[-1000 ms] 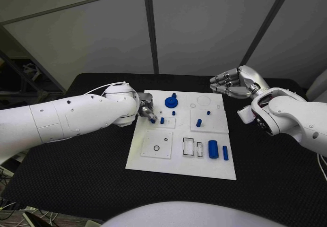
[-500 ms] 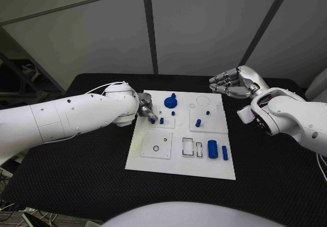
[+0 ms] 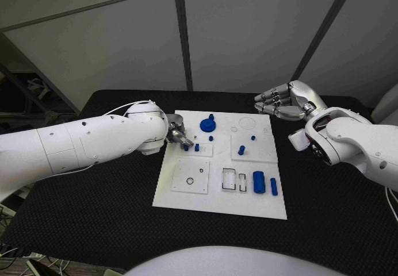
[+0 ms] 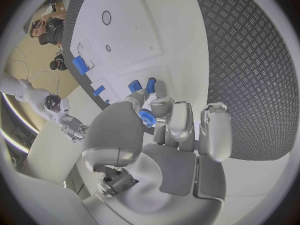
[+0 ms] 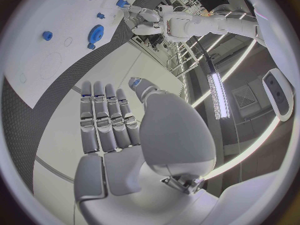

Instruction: Assemble the parts on the task board

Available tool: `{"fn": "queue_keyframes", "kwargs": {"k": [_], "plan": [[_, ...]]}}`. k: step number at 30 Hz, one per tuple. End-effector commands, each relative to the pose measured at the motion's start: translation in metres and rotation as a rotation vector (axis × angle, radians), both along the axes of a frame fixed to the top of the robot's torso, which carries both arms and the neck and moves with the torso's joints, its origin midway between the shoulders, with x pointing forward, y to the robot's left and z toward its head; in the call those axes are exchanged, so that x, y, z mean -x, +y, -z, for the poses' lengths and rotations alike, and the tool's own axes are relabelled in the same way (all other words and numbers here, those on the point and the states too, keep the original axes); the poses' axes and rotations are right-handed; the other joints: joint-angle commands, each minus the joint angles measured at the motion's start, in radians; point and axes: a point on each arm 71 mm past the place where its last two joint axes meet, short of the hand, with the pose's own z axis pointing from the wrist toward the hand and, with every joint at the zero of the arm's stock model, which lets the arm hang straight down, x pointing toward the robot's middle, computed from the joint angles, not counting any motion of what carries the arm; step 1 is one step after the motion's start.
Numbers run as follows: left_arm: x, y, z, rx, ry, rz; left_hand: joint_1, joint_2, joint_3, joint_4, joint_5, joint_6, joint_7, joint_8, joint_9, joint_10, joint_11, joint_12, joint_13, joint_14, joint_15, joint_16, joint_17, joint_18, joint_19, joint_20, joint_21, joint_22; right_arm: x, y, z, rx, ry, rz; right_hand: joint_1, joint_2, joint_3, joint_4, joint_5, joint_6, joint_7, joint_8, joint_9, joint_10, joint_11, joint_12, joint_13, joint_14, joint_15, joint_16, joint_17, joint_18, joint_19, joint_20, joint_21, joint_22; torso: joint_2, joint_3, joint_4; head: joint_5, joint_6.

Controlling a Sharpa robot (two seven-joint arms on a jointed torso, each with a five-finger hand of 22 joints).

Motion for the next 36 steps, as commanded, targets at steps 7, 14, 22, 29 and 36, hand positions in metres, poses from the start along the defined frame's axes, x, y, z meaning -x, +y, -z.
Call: {"fn": "queue_keyframes", "kwargs": {"k": [7, 14, 22, 29, 36], "plan": [[0.000, 0.003, 0.001, 0.003, -0.005, -0.023, -0.015, 0.015, -0.045, 0.035, -0.003, 0.008, 0.002, -0.009, -0.005, 0.001, 0.002, 0.007, 0.006, 0.032, -0.004, 0.006, 0.002, -0.022, 0.058, -0.006, 0.006, 0.147, 0.000, 0.001, -0.002, -0.005, -0.005, -0.012, -0.010, 0.001, -0.005, -0.001, 0.006, -0.001, 0.006, -0.006, 0.000, -0.003, 0.004, -0.002, -0.001, -0.001, 0.002, 0.001, -0.001, 0.011, 0.009, 0.001, -0.003, -0.001, 0.001, -0.0001, 0.0005, -0.001, 0.002], [-0.001, 0.007, -0.003, 0.036, -0.047, -0.046, -0.018, 0.020, -0.073, 0.062, -0.002, 0.004, 0.004, -0.014, -0.008, -0.006, 0.003, -0.005, -0.006, 0.031, -0.004, 0.005, 0.001, -0.018, 0.054, -0.006, -0.008, 0.138, 0.000, 0.001, -0.001, -0.004, -0.004, -0.011, -0.010, 0.001, -0.005, -0.001, 0.006, -0.001, 0.006, -0.006, 0.000, -0.003, 0.004, -0.002, -0.001, -0.001, 0.002, 0.001, -0.001, 0.011, 0.009, 0.001, -0.003, -0.001, 0.000, 0.0001, 0.0003, 0.000, 0.002], [-0.007, 0.010, -0.015, 0.140, -0.115, -0.095, -0.013, 0.020, -0.106, 0.093, 0.000, -0.012, 0.010, -0.022, -0.013, -0.027, 0.008, -0.037, -0.042, 0.030, -0.002, 0.003, 0.000, -0.010, 0.043, -0.005, -0.045, 0.112, -0.001, 0.000, -0.001, -0.004, -0.004, -0.009, -0.010, 0.001, -0.005, -0.001, 0.006, -0.001, 0.006, -0.006, 0.000, -0.003, 0.004, -0.002, -0.001, -0.001, 0.002, 0.001, -0.001, 0.011, 0.009, 0.001, -0.003, -0.001, 0.001, -0.0001, -0.0002, -0.001, 0.004], [-0.010, 0.013, -0.022, 0.257, -0.154, -0.136, 0.007, 0.007, -0.142, 0.118, 0.001, -0.039, 0.021, -0.032, -0.017, -0.069, 0.017, -0.104, -0.121, 0.029, 0.002, 0.001, -0.002, 0.001, 0.027, -0.001, -0.097, 0.076, -0.001, -0.001, -0.001, -0.002, -0.004, -0.005, -0.010, 0.001, -0.005, -0.001, 0.006, -0.001, 0.006, -0.006, 0.000, -0.003, 0.004, -0.002, -0.001, -0.001, 0.002, 0.001, -0.001, 0.011, 0.009, 0.001, -0.003, -0.001, 0.000, 0.0006, 0.0001, -0.001, 0.005], [-0.013, 0.014, -0.028, 0.366, -0.210, -0.116, 0.139, -0.015, -0.173, 0.101, 0.004, -0.172, 0.091, -0.117, -0.068, -0.264, 0.082, -0.329, -0.320, -0.013, 0.054, -0.063, -0.066, 0.080, -0.159, 0.037, -0.553, -0.236, -0.002, -0.002, -0.001, -0.001, -0.003, -0.001, -0.012, 0.001, -0.006, 0.000, 0.007, -0.001, 0.006, -0.005, 0.000, -0.003, 0.004, -0.001, -0.001, -0.001, 0.002, 0.001, -0.002, 0.011, 0.010, 0.001, -0.005, -0.002, 0.001, 0.0018, 0.0010, -0.005, 0.011]]}}
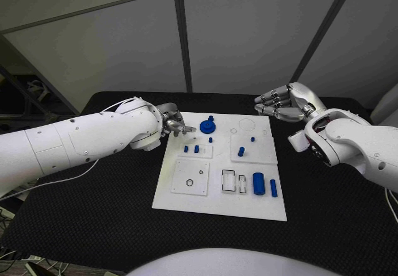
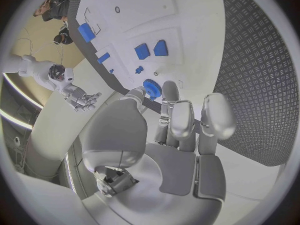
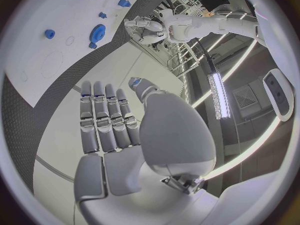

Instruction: Assemble the parts on the task board

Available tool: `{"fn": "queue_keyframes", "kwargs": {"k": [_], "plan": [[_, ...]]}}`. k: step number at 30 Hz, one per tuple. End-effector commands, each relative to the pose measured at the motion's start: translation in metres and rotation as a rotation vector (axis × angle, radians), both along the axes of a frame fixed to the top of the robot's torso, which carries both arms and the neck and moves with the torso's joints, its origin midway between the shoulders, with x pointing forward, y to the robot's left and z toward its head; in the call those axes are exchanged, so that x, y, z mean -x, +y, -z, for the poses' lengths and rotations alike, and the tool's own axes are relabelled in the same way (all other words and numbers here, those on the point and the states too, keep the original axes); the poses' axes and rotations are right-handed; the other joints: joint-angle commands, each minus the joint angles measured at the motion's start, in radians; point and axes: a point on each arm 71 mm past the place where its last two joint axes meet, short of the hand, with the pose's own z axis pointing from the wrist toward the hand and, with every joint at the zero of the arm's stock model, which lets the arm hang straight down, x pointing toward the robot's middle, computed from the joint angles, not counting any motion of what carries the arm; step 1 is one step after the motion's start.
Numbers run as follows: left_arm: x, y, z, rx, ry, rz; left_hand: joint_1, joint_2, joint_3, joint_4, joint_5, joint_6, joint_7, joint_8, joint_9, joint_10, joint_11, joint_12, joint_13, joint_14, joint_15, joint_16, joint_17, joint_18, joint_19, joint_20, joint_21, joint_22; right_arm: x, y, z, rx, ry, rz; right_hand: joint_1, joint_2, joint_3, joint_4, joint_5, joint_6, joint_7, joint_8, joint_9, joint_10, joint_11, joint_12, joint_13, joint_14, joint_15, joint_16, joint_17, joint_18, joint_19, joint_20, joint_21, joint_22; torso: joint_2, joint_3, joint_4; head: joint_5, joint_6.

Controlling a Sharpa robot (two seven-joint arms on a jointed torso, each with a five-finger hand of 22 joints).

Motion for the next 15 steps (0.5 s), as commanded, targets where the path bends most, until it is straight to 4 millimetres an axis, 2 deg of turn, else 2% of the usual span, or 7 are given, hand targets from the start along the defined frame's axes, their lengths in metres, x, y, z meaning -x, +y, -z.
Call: {"fn": "queue_keyframes", "kwargs": {"k": [1, 3, 5, 6, 11, 13, 15], "plan": [[-0.004, -0.005, -0.009, 0.145, -0.103, 0.031, 0.086, -0.005, 0.001, -0.022, 0.003, -0.070, 0.046, -0.052, -0.036, -0.105, 0.042, -0.095, -0.060, -0.073, 0.037, -0.118, -0.121, 0.100, -0.176, 0.030, -0.370, -0.244, 0.000, 0.000, -0.001, -0.004, -0.005, -0.007, -0.012, 0.001, -0.007, 0.000, 0.004, -0.001, 0.006, -0.005, 0.000, -0.003, 0.004, -0.001, -0.001, -0.001, 0.002, 0.001, -0.001, 0.011, 0.007, -0.002, -0.006, -0.001, 0.000, 0.0017, 0.0010, -0.003, 0.004], [-0.005, -0.009, -0.014, 0.186, -0.161, 0.067, 0.184, -0.017, 0.019, -0.057, 0.002, -0.103, 0.072, -0.091, -0.070, -0.177, 0.080, -0.180, -0.124, -0.277, 0.076, -0.389, -0.380, 0.107, -0.283, 0.056, -0.510, -0.330, 0.000, 0.000, -0.002, -0.004, -0.005, -0.006, -0.010, 0.002, -0.006, -0.001, 0.004, 0.000, 0.005, -0.005, 0.000, -0.003, 0.003, -0.001, -0.001, -0.001, 0.002, 0.001, -0.002, 0.011, 0.008, -0.002, -0.007, -0.002, 0.001, 0.0011, 0.0000, -0.004, 0.008], [-0.005, -0.015, -0.018, 0.214, -0.234, 0.119, 0.265, -0.020, 0.051, -0.088, 0.006, -0.117, 0.088, -0.120, -0.099, -0.218, 0.086, -0.242, -0.178, -0.378, 0.101, -0.469, -0.433, 0.105, -0.350, 0.078, -0.593, -0.384, 0.000, 0.001, -0.002, -0.004, -0.005, -0.006, -0.008, 0.003, -0.005, -0.002, 0.005, 0.000, 0.004, -0.005, 0.000, -0.003, 0.003, -0.001, -0.001, -0.001, 0.001, 0.001, -0.002, 0.011, 0.009, -0.003, -0.008, -0.003, 0.001, 0.0009, -0.0004, -0.006, 0.009], [-0.005, -0.018, -0.020, 0.222, -0.272, 0.147, 0.304, -0.026, 0.071, -0.104, 0.005, -0.111, 0.080, -0.136, -0.118, -0.221, 0.099, -0.272, -0.213, -0.411, 0.111, -0.503, -0.464, 0.111, -0.371, 0.086, -0.633, -0.414, 0.000, 0.001, -0.002, -0.004, -0.005, -0.006, -0.007, 0.003, -0.005, -0.002, 0.005, 0.000, 0.004, -0.005, 0.000, -0.003, 0.003, -0.001, -0.001, -0.001, 0.001, 0.001, -0.002, 0.011, 0.009, -0.003, -0.008, -0.003, 0.002, 0.0002, -0.0008, -0.008, 0.011], [-0.002, -0.032, -0.024, 0.214, -0.404, 0.282, 0.372, -0.043, 0.122, -0.147, 0.006, -0.074, 0.070, -0.176, -0.167, -0.202, 0.098, -0.337, -0.302, -0.404, 0.102, -0.531, -0.530, 0.119, -0.350, 0.099, -0.662, -0.445, 0.001, 0.001, -0.002, -0.005, -0.006, -0.007, 0.002, 0.005, -0.001, -0.009, 0.006, 0.002, 0.000, -0.004, 0.001, -0.004, 0.001, -0.001, -0.001, -0.001, 0.000, 0.001, -0.004, 0.012, 0.012, -0.003, -0.012, -0.006, 0.001, -0.0001, -0.0018, -0.014, 0.016], [-0.001, -0.038, -0.022, 0.184, -0.426, 0.335, 0.373, -0.047, 0.129, -0.154, -0.040, -0.073, 0.063, -0.194, -0.184, -0.205, 0.103, -0.361, -0.329, -0.396, 0.105, -0.527, -0.542, 0.119, -0.344, 0.100, -0.660, -0.444, 0.001, 0.001, -0.002, -0.006, -0.006, -0.007, 0.003, 0.005, 0.000, -0.011, 0.006, 0.002, 0.000, -0.004, 0.001, -0.004, 0.000, -0.001, -0.001, -0.001, 0.000, 0.001, -0.005, 0.012, 0.013, -0.004, -0.012, -0.007, 0.001, -0.0001, -0.0015, -0.017, 0.019], [0.000, -0.045, -0.019, 0.150, -0.435, 0.381, 0.366, -0.052, 0.129, -0.159, -0.056, -0.067, 0.060, -0.207, -0.197, -0.207, 0.106, -0.379, -0.353, -0.382, 0.106, -0.510, -0.546, 0.120, -0.325, 0.100, -0.648, -0.438, 0.001, 0.002, -0.002, -0.005, -0.007, -0.009, 0.004, 0.005, 0.000, -0.011, 0.006, 0.002, 0.000, -0.004, 0.001, -0.004, 0.000, -0.001, -0.001, -0.001, 0.000, 0.001, -0.005, 0.012, 0.013, -0.004, -0.012, -0.007, 0.001, -0.0004, -0.0019, -0.018, 0.020]]}}
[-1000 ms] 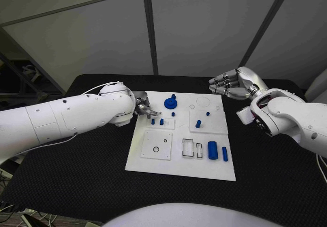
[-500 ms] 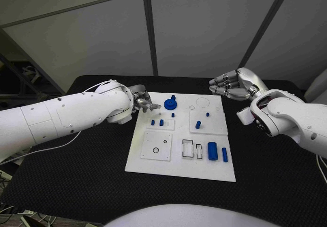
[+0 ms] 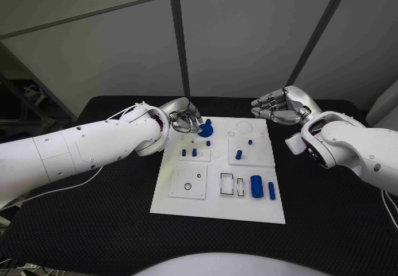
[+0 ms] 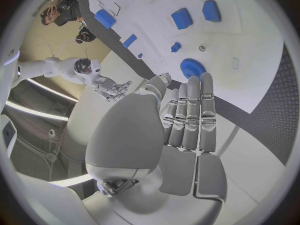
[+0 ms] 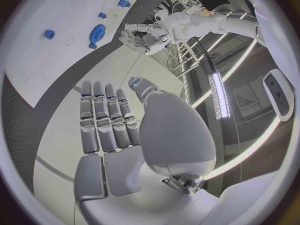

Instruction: Assemble the parts on the task board

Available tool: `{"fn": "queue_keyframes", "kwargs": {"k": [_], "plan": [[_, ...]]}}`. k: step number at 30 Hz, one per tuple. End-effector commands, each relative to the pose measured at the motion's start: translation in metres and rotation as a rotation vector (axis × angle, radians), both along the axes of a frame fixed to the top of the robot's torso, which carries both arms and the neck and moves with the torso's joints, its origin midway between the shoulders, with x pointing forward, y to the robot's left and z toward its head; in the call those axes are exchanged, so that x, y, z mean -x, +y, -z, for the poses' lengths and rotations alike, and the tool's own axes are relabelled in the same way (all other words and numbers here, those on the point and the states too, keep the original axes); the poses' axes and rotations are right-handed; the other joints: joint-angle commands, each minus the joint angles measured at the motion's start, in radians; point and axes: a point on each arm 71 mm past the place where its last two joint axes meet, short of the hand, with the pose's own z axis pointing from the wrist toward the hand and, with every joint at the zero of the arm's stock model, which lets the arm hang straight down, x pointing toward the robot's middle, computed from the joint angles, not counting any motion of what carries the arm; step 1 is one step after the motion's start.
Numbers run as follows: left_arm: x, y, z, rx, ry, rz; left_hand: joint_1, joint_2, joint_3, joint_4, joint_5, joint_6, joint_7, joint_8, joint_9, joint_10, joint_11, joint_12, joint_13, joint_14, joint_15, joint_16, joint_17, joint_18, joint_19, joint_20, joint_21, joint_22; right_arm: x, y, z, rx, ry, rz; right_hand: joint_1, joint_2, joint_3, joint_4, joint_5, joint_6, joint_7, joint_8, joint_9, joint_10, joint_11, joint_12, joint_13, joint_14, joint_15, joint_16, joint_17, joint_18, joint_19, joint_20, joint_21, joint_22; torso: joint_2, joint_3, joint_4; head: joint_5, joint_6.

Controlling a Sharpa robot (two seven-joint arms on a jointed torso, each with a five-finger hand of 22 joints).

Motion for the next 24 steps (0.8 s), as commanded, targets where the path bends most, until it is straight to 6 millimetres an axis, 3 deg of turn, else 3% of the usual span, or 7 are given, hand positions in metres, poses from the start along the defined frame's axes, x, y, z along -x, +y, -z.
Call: {"fn": "queue_keyframes", "kwargs": {"k": [1, 8, 11, 14, 24], "plan": [[0.004, -0.014, -0.005, -0.061, -0.164, 0.147, -0.005, -0.009, 0.000, -0.005, -0.015, 0.012, -0.002, -0.016, -0.017, 0.001, 0.003, -0.022, -0.029, 0.025, -0.002, 0.030, -0.002, -0.003, 0.033, -0.002, 0.023, 0.012, 0.001, 0.002, -0.002, -0.005, -0.007, -0.008, 0.004, 0.005, 0.000, -0.005, 0.006, 0.002, 0.000, -0.004, 0.001, -0.004, 0.000, -0.001, -0.001, -0.001, 0.000, 0.001, -0.001, 0.012, 0.010, 0.000, -0.003, -0.002, 0.000, -0.0008, -0.0013, -0.005, 0.004], [0.006, -0.033, 0.012, -0.221, -0.164, 0.243, -0.032, -0.017, 0.003, -0.013, -0.015, 0.055, -0.011, -0.044, -0.054, 0.041, -0.015, -0.039, -0.088, 0.093, -0.022, 0.210, 0.054, -0.003, 0.120, -0.018, 0.115, 0.081, 0.001, 0.004, -0.002, -0.003, -0.009, -0.014, 0.005, 0.005, 0.000, -0.006, 0.006, 0.002, 0.000, -0.004, 0.001, -0.005, 0.000, -0.001, -0.001, -0.001, 0.000, 0.001, -0.002, 0.012, 0.010, 0.000, -0.004, -0.002, 0.001, -0.0010, -0.0020, -0.011, 0.007], [0.005, -0.038, 0.016, -0.269, -0.159, 0.263, -0.046, -0.022, 0.005, -0.010, -0.015, 0.072, -0.019, -0.051, -0.065, 0.056, -0.021, -0.039, -0.104, 0.164, -0.031, 0.354, 0.168, -0.003, 0.151, -0.026, 0.159, 0.118, 0.001, 0.004, -0.002, -0.003, -0.009, -0.015, 0.005, 0.005, 0.000, -0.006, 0.006, 0.002, 0.000, -0.004, 0.001, -0.005, 0.000, -0.001, -0.001, -0.001, 0.000, 0.001, -0.002, 0.012, 0.010, 0.000, -0.004, -0.002, 0.000, -0.0005, -0.0006, -0.016, 0.008], [0.004, -0.042, 0.018, -0.299, -0.150, 0.275, -0.056, -0.029, 0.006, -0.008, -0.016, 0.078, -0.018, -0.060, -0.075, 0.060, -0.022, -0.043, -0.117, 0.187, -0.030, 0.426, 0.224, -0.010, 0.171, -0.029, 0.224, 0.173, 0.001, 0.005, -0.002, -0.003, -0.009, -0.016, 0.005, 0.004, 0.000, -0.007, 0.006, 0.001, 0.000, -0.004, 0.001, -0.005, 0.001, -0.001, -0.001, -0.001, 0.000, 0.001, -0.002, 0.012, 0.010, 0.000, -0.004, -0.002, 0.000, -0.0004, -0.0007, -0.018, 0.008], [-0.001, -0.047, 0.023, -0.352, -0.125, 0.282, -0.061, -0.030, 0.009, -0.007, -0.016, 0.084, -0.016, -0.070, -0.085, 0.053, -0.020, -0.053, -0.133, 0.202, -0.029, 0.483, 0.257, -0.023, 0.193, -0.027, 0.313, 0.247, 0.001, 0.005, -0.002, -0.004, -0.009, -0.016, 0.004, 0.004, 0.000, -0.007, 0.006, 0.001, 0.001, -0.004, 0.000, -0.005, 0.001, -0.001, -0.001, -0.001, 0.000, 0.001, -0.002, 0.012, 0.011, 0.000, -0.005, -0.003, 0.000, 0.0005, -0.0011, -0.022, 0.008]]}}
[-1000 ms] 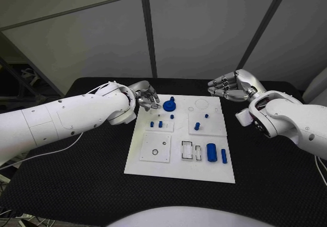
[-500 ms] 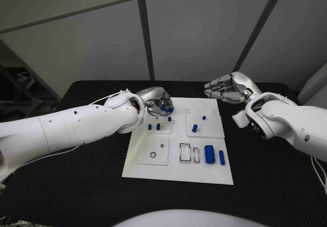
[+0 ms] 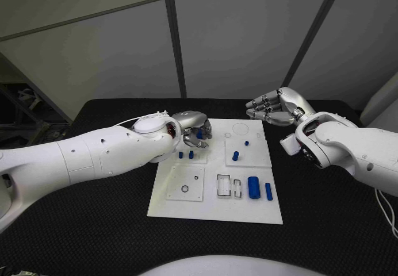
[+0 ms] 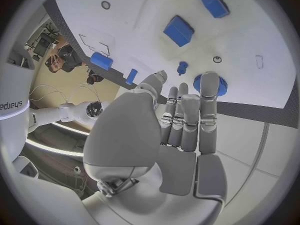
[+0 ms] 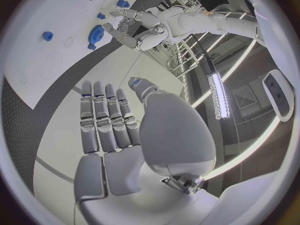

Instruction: Assemble the parts on the task board

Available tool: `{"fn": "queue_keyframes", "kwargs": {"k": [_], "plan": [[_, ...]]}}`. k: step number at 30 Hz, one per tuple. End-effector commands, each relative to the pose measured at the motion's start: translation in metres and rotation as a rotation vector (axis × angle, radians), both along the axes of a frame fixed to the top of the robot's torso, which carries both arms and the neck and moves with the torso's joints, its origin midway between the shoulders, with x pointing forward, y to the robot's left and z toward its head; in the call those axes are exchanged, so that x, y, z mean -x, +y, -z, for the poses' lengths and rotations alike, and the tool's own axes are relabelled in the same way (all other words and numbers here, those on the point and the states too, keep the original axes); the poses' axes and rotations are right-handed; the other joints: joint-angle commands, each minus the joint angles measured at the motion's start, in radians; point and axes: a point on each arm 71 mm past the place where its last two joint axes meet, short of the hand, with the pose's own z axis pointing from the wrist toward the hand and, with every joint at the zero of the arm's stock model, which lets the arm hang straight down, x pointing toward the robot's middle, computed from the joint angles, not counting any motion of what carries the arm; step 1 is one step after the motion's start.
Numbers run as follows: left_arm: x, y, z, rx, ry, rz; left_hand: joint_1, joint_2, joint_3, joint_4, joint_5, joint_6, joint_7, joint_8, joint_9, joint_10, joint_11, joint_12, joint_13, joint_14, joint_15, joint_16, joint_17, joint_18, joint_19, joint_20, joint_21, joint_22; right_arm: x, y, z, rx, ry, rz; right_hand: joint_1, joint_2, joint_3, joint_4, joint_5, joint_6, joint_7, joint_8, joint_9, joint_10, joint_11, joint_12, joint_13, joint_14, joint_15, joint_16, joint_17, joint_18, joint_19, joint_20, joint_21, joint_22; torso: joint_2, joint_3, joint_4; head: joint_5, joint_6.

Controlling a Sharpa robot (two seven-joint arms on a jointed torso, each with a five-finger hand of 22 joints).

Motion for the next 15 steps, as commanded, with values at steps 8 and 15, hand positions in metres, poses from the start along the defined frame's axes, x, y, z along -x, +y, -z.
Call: {"fn": "queue_keyframes", "kwargs": {"k": [8, 15], "plan": [[-0.0052, -0.0025, 0.0048, -0.089, 0.018, 0.003, 0.001, 0.006, 0.020, -0.007, -0.002, 0.014, 0.003, -0.008, -0.007, 0.000, 0.003, -0.012, -0.013, 0.013, 0.002, 0.036, 0.014, -0.026, 0.016, 0.000, 0.042, 0.038, 0.0008, 0.0018, -0.0020, -0.003, -0.008, -0.010, 0.004, 0.003, 0.000, -0.007, 0.006, 0.000, 0.002, -0.004, 0.000, -0.006, 0.001, -0.001, -0.001, -0.001, 0.000, 0.001, -0.002, 0.012, 0.007, 0.003, -0.005, -0.002, 0.000, 0.0002, 0.0015, -0.002, -0.002], [-0.0075, -0.0037, 0.0068, -0.103, 0.031, -0.001, 0.006, 0.012, 0.033, -0.010, -0.002, 0.020, 0.004, -0.010, -0.010, 0.003, 0.004, -0.015, -0.019, 0.023, 0.002, 0.059, 0.032, -0.030, 0.024, 0.001, 0.076, 0.067, 0.0009, 0.0024, -0.0021, -0.003, -0.009, -0.011, 0.004, 0.003, 0.000, -0.007, 0.006, 0.000, 0.002, -0.004, 0.000, -0.006, 0.001, -0.001, -0.001, -0.001, 0.000, 0.001, -0.002, 0.012, 0.007, 0.003, -0.005, -0.002, 0.000, 0.0004, 0.0011, -0.002, -0.004]]}}
